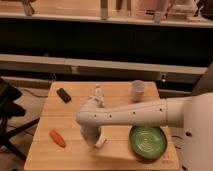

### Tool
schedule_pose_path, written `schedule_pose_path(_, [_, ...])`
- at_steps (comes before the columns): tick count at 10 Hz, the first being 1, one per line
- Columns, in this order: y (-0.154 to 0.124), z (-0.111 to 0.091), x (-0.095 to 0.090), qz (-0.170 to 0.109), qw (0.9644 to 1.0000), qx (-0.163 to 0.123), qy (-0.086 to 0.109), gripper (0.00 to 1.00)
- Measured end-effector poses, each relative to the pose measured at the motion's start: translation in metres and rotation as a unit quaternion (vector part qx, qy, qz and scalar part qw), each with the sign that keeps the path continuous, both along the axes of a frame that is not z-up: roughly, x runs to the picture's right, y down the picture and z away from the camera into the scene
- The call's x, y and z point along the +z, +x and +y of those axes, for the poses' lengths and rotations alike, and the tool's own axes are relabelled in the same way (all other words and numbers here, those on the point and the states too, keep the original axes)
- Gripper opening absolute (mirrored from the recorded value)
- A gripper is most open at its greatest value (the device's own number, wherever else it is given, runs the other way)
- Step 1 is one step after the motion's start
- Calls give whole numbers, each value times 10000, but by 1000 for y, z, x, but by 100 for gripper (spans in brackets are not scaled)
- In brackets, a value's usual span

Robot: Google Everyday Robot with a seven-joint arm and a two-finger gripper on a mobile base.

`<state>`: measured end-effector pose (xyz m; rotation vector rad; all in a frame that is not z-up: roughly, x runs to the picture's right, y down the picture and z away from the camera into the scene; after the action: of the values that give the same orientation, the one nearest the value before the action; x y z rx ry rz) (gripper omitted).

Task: Place the pepper in the ceramic bowl

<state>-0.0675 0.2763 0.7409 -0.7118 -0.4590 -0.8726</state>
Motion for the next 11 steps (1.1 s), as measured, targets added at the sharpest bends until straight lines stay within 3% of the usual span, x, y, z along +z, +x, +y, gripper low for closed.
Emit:
schedule_pose_path(1, [-1, -1, 0, -12, 10000, -19, 24, 18])
schedule_pose_path(4, [-13, -37, -7, -310, 9981, -445, 287, 48])
schedule_pose_path(6, [-37, -68, -19, -741, 9895, -1091, 589, 69])
schedule_pose_path(7, [-53, -80, -25, -1038, 9797, -1526, 780, 78])
schedule_pose_path(9, [-74, -96, -33, -1601, 9558, -2212, 1095, 80])
schedule_pose_path(11, [-84, -105, -35, -1909, 9419, -2416, 1342, 80])
